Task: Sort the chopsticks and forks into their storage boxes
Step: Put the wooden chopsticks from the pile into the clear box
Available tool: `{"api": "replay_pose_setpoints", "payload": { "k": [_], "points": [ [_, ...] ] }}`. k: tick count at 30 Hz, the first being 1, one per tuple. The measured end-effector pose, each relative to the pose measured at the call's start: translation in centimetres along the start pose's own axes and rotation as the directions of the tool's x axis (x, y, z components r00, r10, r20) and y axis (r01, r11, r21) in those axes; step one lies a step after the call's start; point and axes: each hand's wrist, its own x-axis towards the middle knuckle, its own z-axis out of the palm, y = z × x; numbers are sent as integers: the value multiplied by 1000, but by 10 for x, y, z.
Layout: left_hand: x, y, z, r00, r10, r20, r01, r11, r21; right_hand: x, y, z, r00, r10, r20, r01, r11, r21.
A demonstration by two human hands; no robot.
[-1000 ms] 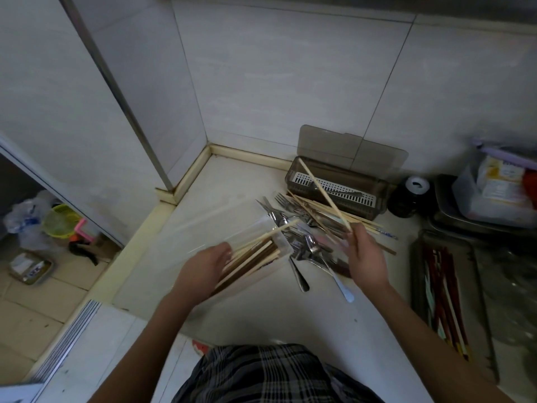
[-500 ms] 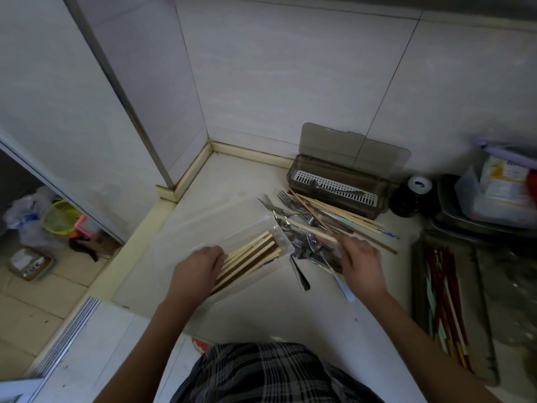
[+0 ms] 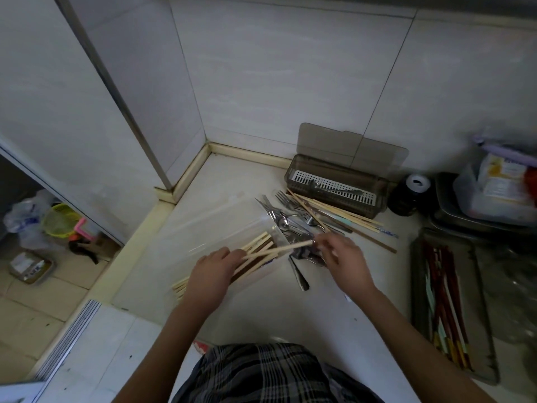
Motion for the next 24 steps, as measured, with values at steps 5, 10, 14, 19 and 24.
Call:
{"api": "replay_pose_setpoints", "payload": {
  "k": [5, 10, 14, 19, 24],
  "points": [
    [-14, -31, -1, 970, -215, 113, 240, 925, -294, -1, 44, -13, 960, 280, 2, -275, 944, -182],
    [-23, -41, 4, 934, -280, 223, 347, 862, -370, 2, 48, -11, 908, 409, 93, -393, 907, -151],
    [-20, -43, 6, 912, -313, 266, 398, 836, -377, 6, 47, -4, 890, 439, 127, -423, 896, -134],
    [-17, -44, 8, 911, -340, 231, 401, 862, -310, 10, 44, -4, 844, 513, 157, -505, 858, -90],
    [-18, -46, 9, 892, -381, 243, 437, 863, -253, 15, 44, -8, 767, 596, 239, -596, 799, -78]
  ]
}}
